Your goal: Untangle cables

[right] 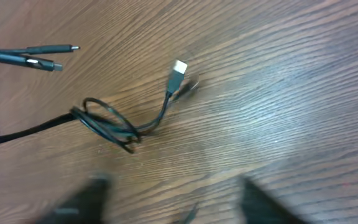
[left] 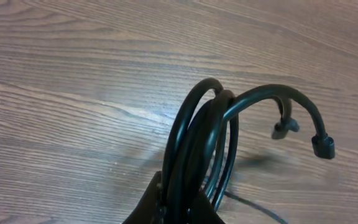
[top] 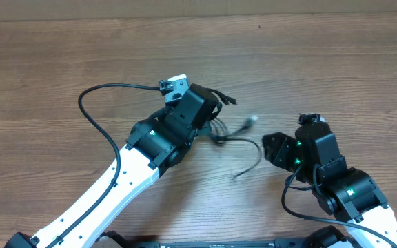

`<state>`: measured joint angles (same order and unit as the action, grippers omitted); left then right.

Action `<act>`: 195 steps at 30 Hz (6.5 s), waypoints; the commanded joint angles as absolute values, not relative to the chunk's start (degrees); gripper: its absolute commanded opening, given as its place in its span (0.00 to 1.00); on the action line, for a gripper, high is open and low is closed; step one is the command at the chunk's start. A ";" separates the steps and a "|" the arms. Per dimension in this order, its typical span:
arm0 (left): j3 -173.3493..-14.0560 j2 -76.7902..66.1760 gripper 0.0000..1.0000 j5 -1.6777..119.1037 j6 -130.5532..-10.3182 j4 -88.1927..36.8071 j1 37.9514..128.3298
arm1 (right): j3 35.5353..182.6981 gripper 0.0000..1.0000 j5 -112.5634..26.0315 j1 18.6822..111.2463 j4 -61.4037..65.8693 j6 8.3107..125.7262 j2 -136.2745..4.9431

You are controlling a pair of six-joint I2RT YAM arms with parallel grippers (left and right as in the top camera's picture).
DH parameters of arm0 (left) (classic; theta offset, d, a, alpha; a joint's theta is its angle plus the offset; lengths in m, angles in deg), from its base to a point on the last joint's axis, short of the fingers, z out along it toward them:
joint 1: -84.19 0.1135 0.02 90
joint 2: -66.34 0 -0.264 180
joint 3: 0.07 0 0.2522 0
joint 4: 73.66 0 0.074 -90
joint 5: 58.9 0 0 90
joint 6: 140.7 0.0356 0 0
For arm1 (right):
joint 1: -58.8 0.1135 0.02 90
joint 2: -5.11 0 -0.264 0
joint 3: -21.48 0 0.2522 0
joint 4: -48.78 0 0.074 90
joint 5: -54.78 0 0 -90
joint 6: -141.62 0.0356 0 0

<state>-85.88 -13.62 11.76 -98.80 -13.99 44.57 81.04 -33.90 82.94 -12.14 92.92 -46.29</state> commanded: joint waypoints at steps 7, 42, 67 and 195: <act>-87.50 -7.94 0.04 7.96 -95.34 -14.25 44.90 | 82.51 1.00 -32.76 83.16 -11.79 93.57 -46.14; -87.50 -4.03 0.04 13.43 -37.18 -11.76 44.84 | 82.51 1.00 -60.65 83.16 -1.19 50.89 -46.14; -87.50 -4.03 0.04 62.67 -44.11 -14.86 64.33 | 82.51 1.00 -66.40 83.16 4.63 54.78 -46.14; -87.47 -3.83 0.19 73.95 -60.13 -25.86 65.25 | 82.51 0.04 -76.06 83.07 28.93 87.59 -55.78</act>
<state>-86.23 -4.90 73.68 -60.15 -25.66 65.78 81.19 -74.25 82.85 27.95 88.22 -55.93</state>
